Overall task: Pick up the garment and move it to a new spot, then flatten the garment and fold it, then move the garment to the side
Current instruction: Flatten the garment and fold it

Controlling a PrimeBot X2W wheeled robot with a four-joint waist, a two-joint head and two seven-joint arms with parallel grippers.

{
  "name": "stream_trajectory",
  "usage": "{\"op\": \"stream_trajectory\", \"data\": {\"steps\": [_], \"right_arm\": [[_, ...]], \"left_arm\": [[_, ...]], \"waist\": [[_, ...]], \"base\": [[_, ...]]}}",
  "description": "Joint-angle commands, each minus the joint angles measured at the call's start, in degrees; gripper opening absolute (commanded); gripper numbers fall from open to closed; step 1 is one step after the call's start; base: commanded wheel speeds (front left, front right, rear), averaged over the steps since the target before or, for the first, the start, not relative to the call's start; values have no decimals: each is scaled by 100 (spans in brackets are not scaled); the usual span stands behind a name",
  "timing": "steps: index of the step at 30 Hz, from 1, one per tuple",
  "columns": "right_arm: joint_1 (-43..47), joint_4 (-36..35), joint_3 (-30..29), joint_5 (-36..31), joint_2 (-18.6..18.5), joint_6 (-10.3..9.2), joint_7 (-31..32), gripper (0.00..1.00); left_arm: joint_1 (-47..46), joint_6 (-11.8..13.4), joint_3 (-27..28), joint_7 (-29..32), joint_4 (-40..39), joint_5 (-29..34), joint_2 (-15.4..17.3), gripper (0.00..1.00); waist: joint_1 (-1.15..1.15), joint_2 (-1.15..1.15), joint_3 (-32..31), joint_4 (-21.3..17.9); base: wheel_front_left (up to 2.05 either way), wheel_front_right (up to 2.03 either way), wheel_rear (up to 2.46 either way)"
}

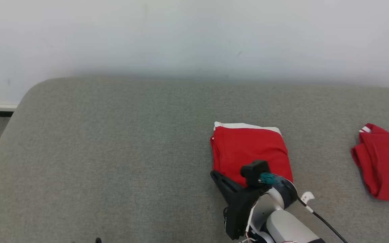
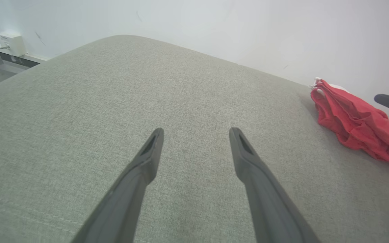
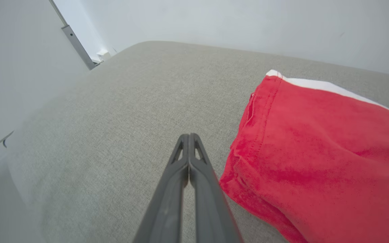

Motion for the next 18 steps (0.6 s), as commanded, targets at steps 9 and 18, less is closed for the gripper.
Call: {"op": "stream_trajectory", "data": {"steps": [9,18], "right_arm": [[993,-947,-1241,-308,-104,-17,-955,100],[1858,-1324,-2132,-788,-241,-17,-1464,100]], "left_arm": [[145,-4,446,-15,-148,51,-3,100],[142,-4,618,-15,-183,98,-6,100]], "waist": [[0,0,-296,-597],[0,0,-396,-881]], "base": [[0,0,0],[0,0,0]]}}
